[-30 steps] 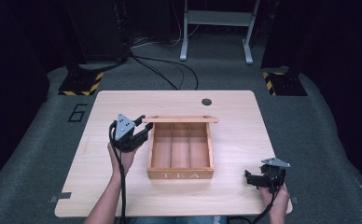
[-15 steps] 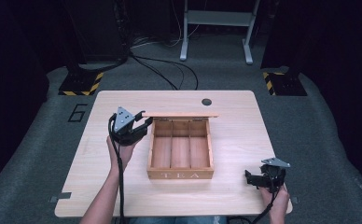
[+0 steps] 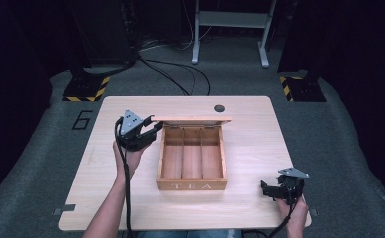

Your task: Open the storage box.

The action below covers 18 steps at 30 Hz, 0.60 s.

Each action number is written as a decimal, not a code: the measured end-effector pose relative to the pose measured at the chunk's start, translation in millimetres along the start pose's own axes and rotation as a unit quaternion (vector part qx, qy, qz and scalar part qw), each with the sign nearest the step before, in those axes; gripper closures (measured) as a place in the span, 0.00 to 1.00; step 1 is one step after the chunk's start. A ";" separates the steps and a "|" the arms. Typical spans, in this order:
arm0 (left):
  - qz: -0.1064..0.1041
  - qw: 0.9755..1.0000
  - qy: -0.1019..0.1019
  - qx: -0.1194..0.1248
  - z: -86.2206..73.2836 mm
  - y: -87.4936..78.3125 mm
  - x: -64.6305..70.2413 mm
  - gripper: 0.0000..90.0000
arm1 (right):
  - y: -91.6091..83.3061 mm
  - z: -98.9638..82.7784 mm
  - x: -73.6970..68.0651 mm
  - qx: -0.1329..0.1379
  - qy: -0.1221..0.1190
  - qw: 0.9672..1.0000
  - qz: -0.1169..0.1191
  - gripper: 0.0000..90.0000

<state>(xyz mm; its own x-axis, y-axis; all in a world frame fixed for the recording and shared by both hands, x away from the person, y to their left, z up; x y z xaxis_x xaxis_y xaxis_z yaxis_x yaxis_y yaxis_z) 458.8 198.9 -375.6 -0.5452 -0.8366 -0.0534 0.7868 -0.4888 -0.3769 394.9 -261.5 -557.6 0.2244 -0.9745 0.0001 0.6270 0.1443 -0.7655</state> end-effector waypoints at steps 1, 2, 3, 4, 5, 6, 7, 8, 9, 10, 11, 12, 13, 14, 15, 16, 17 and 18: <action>0.001 1.000 -0.003 0.002 0.2 0.4 0.3 0.67 | 0.0 0.0 0.0 0.000 0.000 1.000 0.000 0.00; -0.003 1.000 -0.002 -0.003 0.4 0.0 -0.2 0.67 | 0.0 0.0 0.0 0.000 0.000 1.000 0.000 0.00; -0.001 1.000 -0.002 -0.001 1.0 0.5 -0.8 0.67 | 0.0 0.0 0.0 0.000 0.000 1.000 0.000 0.00; -0.001 1.000 -0.002 -0.001 1.6 0.8 -1.4 0.67 | 0.0 0.0 0.0 0.000 0.000 1.000 0.000 0.00; -0.001 1.000 -0.003 0.000 1.9 1.1 -1.6 0.67 | 0.0 0.0 0.0 0.000 0.000 1.000 0.000 0.00; -0.002 1.000 -0.005 0.000 2.2 1.3 -1.7 0.67 | 0.0 0.0 0.0 0.000 0.000 1.000 0.000 0.00; -0.003 1.000 -0.005 -0.001 2.4 1.3 -2.0 0.67 | 0.0 0.0 0.0 0.000 0.000 1.000 0.000 0.00; -0.003 1.000 -0.005 -0.001 2.6 1.4 -2.2 0.67 | 0.0 0.0 0.0 0.000 0.000 1.000 0.000 0.00; -0.004 1.000 -0.006 -0.001 2.6 1.4 -2.2 0.67 | 0.0 0.0 0.0 0.000 0.000 1.000 0.000 0.00; -0.004 1.000 -0.006 -0.001 2.5 1.4 -2.2 0.67 | 0.0 0.0 0.0 0.000 0.000 1.000 0.000 0.00; -0.004 1.000 -0.006 0.000 2.5 1.4 -2.2 0.67 | 0.0 0.0 0.1 0.000 0.000 1.000 0.000 0.00; -0.004 1.000 -0.006 0.000 2.5 1.4 -2.2 0.67 | 0.0 0.0 0.0 0.000 0.000 1.000 0.000 0.00; -0.004 1.000 -0.006 0.000 2.5 1.4 -2.2 0.67 | 0.0 0.0 0.1 0.000 0.000 1.000 0.000 0.00; -0.004 1.000 -0.006 0.000 2.6 1.5 -2.2 0.67 | 0.0 0.0 0.1 0.000 0.000 1.000 0.000 0.00; -0.004 1.000 -0.006 0.000 2.6 1.5 -2.2 0.67 | 0.0 0.0 0.0 0.000 0.000 1.000 0.000 0.00; -0.004 1.000 -0.007 0.000 2.6 1.5 -2.2 0.67 | 0.0 0.0 0.1 0.000 0.000 1.000 0.000 0.00; -0.004 1.000 -0.007 0.001 2.6 1.5 -2.2 0.67 | 0.0 0.0 0.0 0.000 0.000 1.000 0.000 0.00; -0.004 1.000 -0.007 0.001 2.6 1.6 -2.2 0.67 | 0.0 0.0 0.0 0.000 0.000 1.000 0.000 0.00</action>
Point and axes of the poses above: each handheld gripper's, and its own axes: y roughly forward along the jaws, z roughly out of its top, x roughly to its right, the point moved 4 cm from there along y, roughly forward along the jaws, and after that the axes turned 6 degrees about -x, right-handed, at the moved point
